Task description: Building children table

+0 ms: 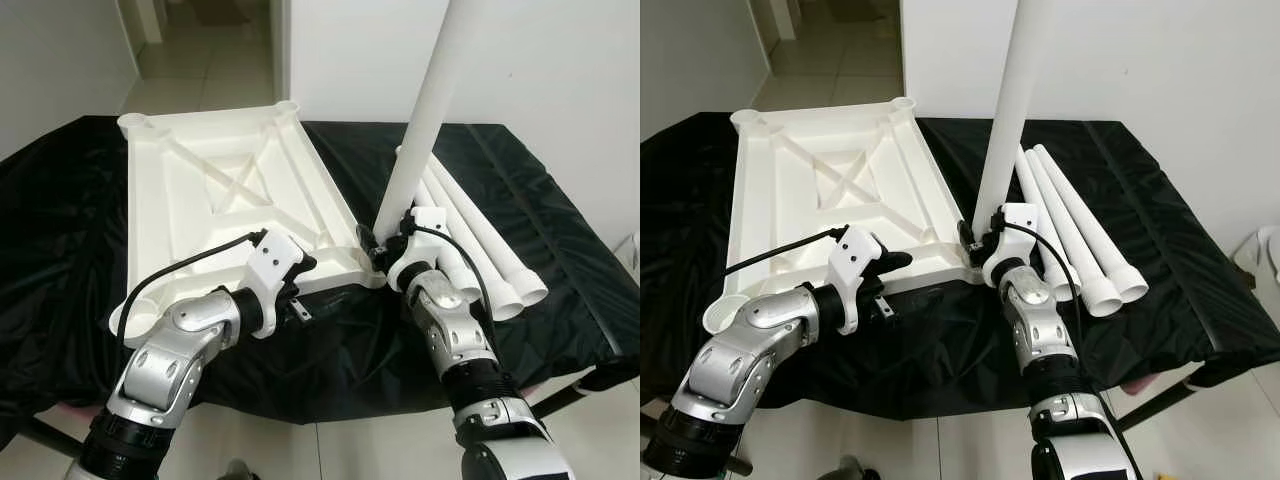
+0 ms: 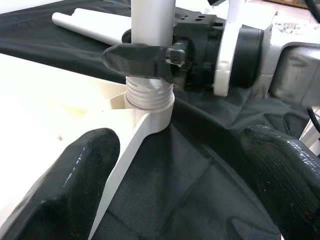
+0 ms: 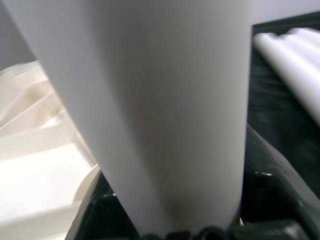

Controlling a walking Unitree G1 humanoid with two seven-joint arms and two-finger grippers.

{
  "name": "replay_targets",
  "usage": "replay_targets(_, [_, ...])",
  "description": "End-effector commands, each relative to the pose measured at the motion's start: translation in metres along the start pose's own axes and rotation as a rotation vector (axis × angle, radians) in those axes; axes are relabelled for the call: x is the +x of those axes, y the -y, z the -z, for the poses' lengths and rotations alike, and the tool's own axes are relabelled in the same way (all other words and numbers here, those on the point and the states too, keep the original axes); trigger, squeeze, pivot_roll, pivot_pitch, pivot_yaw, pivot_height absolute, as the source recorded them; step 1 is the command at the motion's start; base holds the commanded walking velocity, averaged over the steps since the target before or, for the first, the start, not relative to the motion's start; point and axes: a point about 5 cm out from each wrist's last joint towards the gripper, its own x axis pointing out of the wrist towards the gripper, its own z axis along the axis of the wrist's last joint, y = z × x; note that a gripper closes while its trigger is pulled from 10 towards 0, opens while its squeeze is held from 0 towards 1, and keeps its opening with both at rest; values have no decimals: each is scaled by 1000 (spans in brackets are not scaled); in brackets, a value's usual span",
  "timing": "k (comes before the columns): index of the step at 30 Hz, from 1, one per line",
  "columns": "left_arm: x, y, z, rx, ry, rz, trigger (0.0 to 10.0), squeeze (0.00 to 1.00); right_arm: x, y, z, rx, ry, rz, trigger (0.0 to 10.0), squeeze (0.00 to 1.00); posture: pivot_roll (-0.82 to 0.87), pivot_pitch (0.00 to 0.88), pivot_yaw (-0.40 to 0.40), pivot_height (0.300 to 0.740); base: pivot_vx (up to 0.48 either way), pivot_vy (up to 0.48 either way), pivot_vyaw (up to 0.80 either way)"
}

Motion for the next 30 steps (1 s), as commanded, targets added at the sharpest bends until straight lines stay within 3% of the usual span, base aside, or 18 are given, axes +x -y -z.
replay_targets(1, [3,0,-1,3,0,-8,10000,0,-5,8,8,12,-47,201,10000,0,-34,40,-2,740,0,0,0])
replay_targets(8, [3,0,-1,2,3,-9,10000,0,-9,-5,6,-17,-72,336,10000,0,-34,40,-4,740,0,0,0])
replay_targets(15, [3,0,-1,3,3,-10,10000,0,-10,-9,5,-22,-62,309,10000,0,-33,40,-5,740,0,0,0])
replay_targets(16, [3,0,-1,3,3,-11,10000,0,-10,-9,4,-20,-54,293,10000,341,-33,42,-4,740,0,0,0])
replay_targets(17, [3,-1,-1,4,2,-11,10000,0,-10,-10,4,-16,-46,284,10000,914,-33,42,-4,740,0,0,0])
replay_targets(18, [3,-1,-1,4,2,-11,10000,0,-10,-10,4,-16,-46,284,10000,914,-33,42,-4,740,0,0,0])
replay_targets(19, [3,-1,-1,3,3,-11,10000,0,-12,-11,1,0,-15,245,10000,1000,-34,42,-5,740,0,0,0])
replay_targets(23, [3,0,-1,2,3,-11,10000,0,-14,-19,-4,64,26,101,10000,1000,-37,42,-5,740,0,0,0])
replay_targets(27, [4,0,-1,2,4,-10,10000,0,-15,-21,-5,84,26,60,10000,1000,-37,41,-4,740,0,0,0])
replay_targets(28, [3,0,-1,2,5,-10,10000,0,-16,-22,-6,89,34,-17,10000,1000,-35,40,-4,740,0,0,0])
replay_targets(29, [3,0,-1,3,4,-10,10000,0,-17,-23,-6,82,29,-50,10000,0,-35,40,-4,740,0,0,0])
replay_targets(30, [3,0,-1,3,4,-10,10000,0,-17,-23,-6,82,29,-50,10000,0,-35,40,-4,740,0,0,0])
